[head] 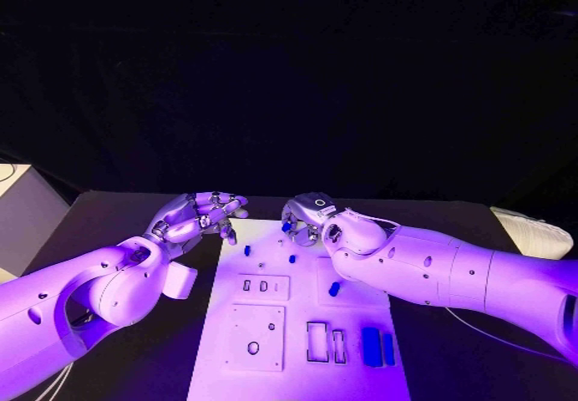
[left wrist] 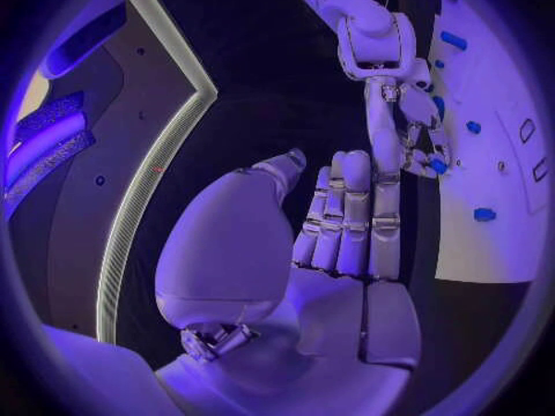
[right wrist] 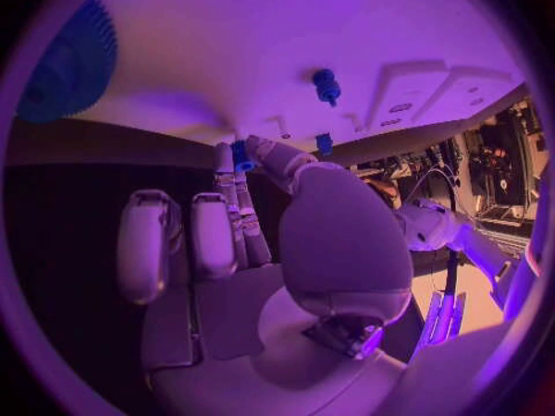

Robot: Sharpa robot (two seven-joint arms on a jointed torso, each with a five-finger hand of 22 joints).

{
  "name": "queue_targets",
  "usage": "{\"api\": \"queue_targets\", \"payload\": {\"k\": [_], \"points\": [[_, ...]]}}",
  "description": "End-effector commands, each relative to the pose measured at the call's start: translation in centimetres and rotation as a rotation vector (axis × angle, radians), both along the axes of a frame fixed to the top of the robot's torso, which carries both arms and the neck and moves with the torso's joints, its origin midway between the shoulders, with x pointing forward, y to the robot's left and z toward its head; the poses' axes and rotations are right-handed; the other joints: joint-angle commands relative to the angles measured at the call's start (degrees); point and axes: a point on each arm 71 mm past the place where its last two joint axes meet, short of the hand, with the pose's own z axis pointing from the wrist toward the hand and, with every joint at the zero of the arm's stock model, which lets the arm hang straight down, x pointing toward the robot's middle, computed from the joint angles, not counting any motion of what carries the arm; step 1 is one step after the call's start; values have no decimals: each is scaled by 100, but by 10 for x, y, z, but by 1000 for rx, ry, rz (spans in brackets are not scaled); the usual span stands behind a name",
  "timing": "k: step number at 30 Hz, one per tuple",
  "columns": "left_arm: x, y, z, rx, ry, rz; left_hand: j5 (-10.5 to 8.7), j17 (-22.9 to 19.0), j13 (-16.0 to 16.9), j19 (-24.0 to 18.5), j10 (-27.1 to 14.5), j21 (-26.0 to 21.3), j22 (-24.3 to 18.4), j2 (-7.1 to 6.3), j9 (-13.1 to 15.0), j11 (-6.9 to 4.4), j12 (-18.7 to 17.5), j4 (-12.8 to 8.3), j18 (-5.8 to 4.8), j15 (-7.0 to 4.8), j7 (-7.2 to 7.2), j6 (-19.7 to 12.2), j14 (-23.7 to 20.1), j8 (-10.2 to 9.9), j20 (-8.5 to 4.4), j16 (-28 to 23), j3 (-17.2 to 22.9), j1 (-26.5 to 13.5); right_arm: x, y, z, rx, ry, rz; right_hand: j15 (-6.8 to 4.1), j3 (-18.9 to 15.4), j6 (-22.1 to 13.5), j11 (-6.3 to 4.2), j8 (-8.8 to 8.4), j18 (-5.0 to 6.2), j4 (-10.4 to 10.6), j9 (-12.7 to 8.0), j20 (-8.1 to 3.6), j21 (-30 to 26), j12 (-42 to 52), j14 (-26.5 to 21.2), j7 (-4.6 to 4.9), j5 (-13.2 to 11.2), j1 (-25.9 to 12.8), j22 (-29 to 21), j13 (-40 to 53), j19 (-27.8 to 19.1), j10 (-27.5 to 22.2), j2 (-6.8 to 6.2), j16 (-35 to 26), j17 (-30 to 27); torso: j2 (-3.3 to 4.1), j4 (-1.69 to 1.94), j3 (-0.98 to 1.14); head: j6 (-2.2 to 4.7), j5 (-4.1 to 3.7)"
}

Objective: Assemble the parts on the task board

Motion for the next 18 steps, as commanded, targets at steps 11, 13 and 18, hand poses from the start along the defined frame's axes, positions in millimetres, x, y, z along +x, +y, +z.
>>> {"api": "queue_targets", "payload": {"k": [11,13,18], "points": [[-2,-2,2,-6,-8,-24,21,-5,5,-33,-33,38,5,20,4,-4,33,7,30,-4,0,-19,-40,38,-15,30,41,32,1,4,-3,-33,3,8,-10,31,-34,21,163,-28,16,482,-16,1,-43,151,12,7,8,6,15,5,-14,-28,26,-8,9,-14,4,-1,18],[-2,-2,2,-6,-7,-24,21,-5,5,-33,-33,38,5,20,4,-4,33,7,30,-4,0,-19,-40,38,-15,30,41,32,1,4,-3,-35,5,8,-3,35,-58,29,153,-28,21,489,-11,0,-58,151,22,3,1,7,16,3,-35,-39,31,-3,10,-13,3,-1,18],[-2,-3,2,-6,-8,-26,21,-5,5,-33,-33,38,5,20,4,-4,33,7,30,-4,0,-19,-40,38,-15,30,41,32,2,3,-4,-44,14,1,38,54,-173,82,95,-19,64,511,20,-42,-133,136,74,-20,-45,-45,16,-25,-159,-87,16,-48,14,-11,3,-4,15]]}}
